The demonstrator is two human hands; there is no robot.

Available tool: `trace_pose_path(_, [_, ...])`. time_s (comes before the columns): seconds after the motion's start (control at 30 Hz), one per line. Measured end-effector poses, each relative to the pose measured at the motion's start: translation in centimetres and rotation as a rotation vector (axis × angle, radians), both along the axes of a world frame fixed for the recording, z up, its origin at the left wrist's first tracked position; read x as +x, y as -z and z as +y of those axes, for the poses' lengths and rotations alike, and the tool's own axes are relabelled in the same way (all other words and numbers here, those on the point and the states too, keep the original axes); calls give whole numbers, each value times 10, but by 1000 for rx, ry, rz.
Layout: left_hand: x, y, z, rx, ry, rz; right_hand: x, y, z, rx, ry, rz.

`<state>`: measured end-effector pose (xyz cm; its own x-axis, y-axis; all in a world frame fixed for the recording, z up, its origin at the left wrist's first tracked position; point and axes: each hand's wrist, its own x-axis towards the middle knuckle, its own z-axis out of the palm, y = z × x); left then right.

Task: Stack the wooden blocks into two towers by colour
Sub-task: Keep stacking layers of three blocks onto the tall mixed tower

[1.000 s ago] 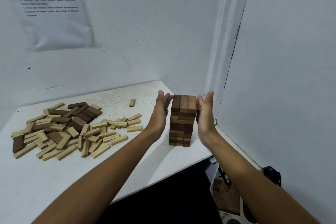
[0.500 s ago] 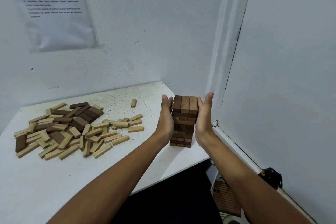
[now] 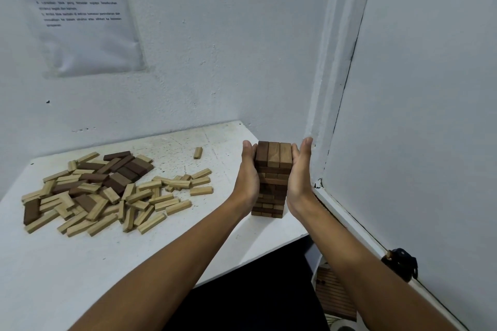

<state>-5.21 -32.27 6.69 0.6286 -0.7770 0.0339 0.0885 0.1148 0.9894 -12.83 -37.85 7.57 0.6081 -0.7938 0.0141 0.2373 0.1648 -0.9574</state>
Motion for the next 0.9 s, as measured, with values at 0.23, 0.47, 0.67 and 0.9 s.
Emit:
trace_pose_path(0.23, [7,2,9,65,6,-89,-7,5,2,-220,131,92])
trace_pose_path(0.47, [37,18,43,127,-86,-447,-25,11,5,-874,372,160])
trace_pose_path(0.67, [76,28,101,227,-169,-776,-1,11,37,-1162,220,-23])
trace_pose_path(0.9, [119,43,193,427,-277,-984,58,33,76,-1080,-140,99])
